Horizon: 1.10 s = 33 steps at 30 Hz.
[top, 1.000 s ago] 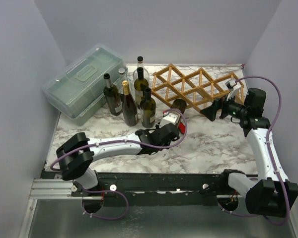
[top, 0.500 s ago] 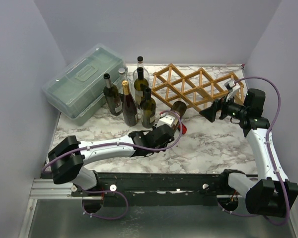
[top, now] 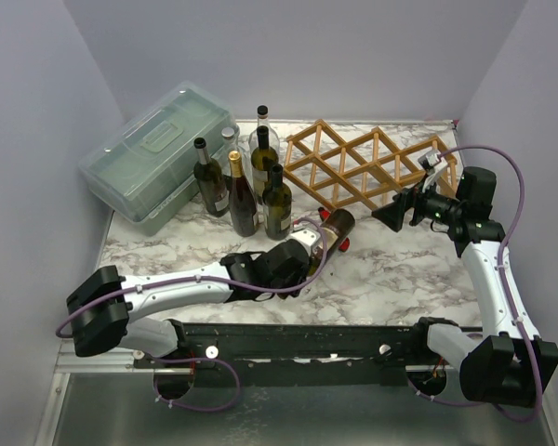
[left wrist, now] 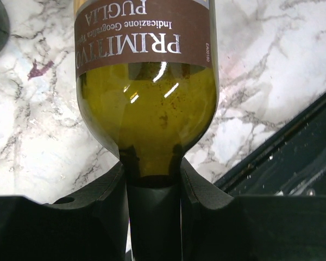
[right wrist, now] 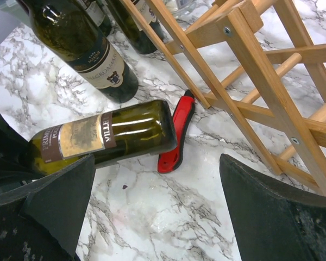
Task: Take the wine bottle off the wine rack
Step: Pick up the wine bottle from the wine rack, then place the wine bottle at the center of the board.
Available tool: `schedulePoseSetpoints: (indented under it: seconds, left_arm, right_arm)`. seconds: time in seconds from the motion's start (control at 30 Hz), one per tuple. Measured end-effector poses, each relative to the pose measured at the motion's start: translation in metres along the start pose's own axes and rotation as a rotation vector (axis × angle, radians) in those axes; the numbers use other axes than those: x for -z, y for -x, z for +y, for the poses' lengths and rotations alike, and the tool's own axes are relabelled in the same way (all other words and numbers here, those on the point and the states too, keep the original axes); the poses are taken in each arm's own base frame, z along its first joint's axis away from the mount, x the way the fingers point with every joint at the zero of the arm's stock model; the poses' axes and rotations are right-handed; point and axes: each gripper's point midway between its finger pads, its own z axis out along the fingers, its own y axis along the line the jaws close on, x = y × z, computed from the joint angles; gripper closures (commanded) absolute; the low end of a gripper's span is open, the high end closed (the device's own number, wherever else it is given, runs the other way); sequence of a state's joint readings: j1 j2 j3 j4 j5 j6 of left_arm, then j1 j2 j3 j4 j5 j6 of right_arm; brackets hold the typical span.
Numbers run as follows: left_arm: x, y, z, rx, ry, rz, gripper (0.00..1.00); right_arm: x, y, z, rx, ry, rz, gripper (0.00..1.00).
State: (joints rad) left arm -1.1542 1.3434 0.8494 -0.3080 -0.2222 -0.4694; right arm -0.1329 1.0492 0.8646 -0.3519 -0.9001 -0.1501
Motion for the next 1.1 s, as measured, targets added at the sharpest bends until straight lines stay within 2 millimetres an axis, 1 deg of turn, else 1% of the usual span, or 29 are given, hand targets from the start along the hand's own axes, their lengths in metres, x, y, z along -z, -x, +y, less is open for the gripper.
schedulePoseSetpoints:
  seconds: [0.1, 0.23, 0.43, 0.53, 0.67, 0.77, 0.83, 0.93, 1.0, 1.1]
  left_arm:
    - [0.009, -0.007, -0.003, -0.027, -0.053, 0.011, 1.00]
    - [0.019, -0.011, -0.011, -0.066, -0.131, 0.016, 1.00]
    - [0.030, -0.017, -0.023, -0.106, -0.239, 0.037, 1.00]
    - [0.033, -0.020, -0.025, -0.114, -0.269, 0.047, 1.00]
    - [0.040, -0.023, -0.021, -0.111, -0.293, 0.054, 1.00]
    - [0.045, -0.019, -0.018, -0.109, -0.301, 0.044, 1.00]
    - [0.047, -0.016, -0.017, -0.106, -0.308, 0.033, 1.00]
    - [0.049, -0.013, -0.016, -0.105, -0.315, 0.024, 1.00]
    - [0.050, -0.014, -0.017, -0.106, -0.323, 0.028, 1.00]
    - [0.051, -0.017, -0.018, -0.110, -0.336, 0.042, 1.00]
  right_arm:
    - [0.000, 0.001, 0.004, 0.008, 0.024, -0.004, 0.01]
    - [0.000, 0.000, 0.011, 0.020, 0.069, -0.009, 0.01]
    - [0.001, -0.002, 0.028, 0.061, 0.178, -0.017, 0.01]
    - [0.004, -0.006, 0.040, 0.085, 0.252, -0.017, 0.01]
    - [0.007, -0.012, 0.055, 0.138, 0.353, -0.014, 0.01]
    - [0.010, -0.014, 0.070, 0.237, 0.438, -0.014, 0.01]
    - [0.012, -0.016, 0.083, 0.343, 0.506, -0.025, 0.01]
    - [0.015, -0.026, 0.102, 0.465, 0.595, -0.044, 0.01]
    - [0.014, -0.035, 0.113, 0.513, 0.650, -0.039, 0.01]
    - [0.010, -0.043, 0.124, 0.571, 0.719, -0.031, 0.01]
